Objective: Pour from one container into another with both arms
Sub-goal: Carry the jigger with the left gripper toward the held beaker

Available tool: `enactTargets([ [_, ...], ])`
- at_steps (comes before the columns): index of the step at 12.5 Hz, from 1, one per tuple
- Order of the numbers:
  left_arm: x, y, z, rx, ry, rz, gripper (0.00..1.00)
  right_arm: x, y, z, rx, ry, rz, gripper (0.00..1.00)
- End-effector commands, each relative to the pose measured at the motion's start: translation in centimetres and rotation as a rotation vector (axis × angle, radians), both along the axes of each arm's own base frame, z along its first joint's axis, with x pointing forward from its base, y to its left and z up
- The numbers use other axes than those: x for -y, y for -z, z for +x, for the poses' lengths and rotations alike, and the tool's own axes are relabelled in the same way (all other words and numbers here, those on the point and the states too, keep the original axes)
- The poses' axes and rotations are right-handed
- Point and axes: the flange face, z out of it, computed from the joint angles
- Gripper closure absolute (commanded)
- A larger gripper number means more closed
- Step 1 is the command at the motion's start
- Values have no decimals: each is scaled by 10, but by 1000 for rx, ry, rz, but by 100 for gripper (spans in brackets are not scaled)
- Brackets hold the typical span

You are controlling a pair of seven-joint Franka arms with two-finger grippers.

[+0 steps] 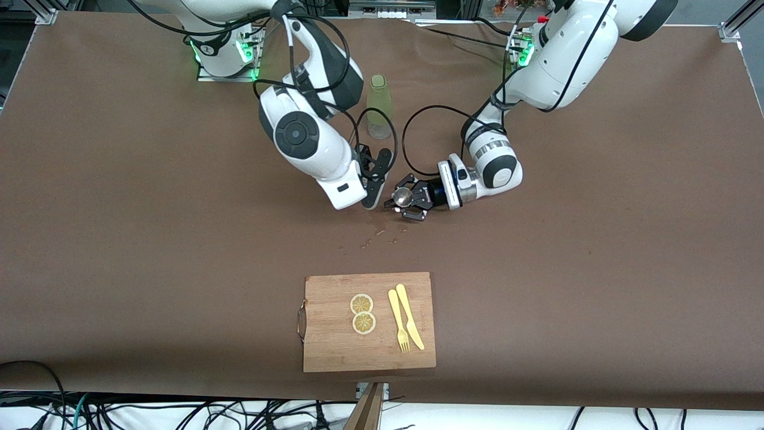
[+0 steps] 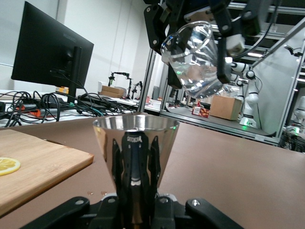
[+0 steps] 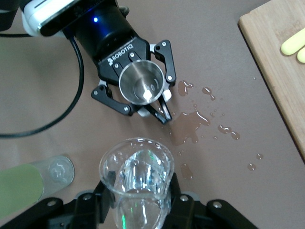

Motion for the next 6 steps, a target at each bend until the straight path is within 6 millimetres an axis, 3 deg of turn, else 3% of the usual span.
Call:
enactTargets([
  [1,10,-4,-1,70,-42,31,100,-15,4,0,12,9,-43,80],
  [6,18,0,-5,87,-74,52,100,-31,17,-17,28,-46,-114,80],
])
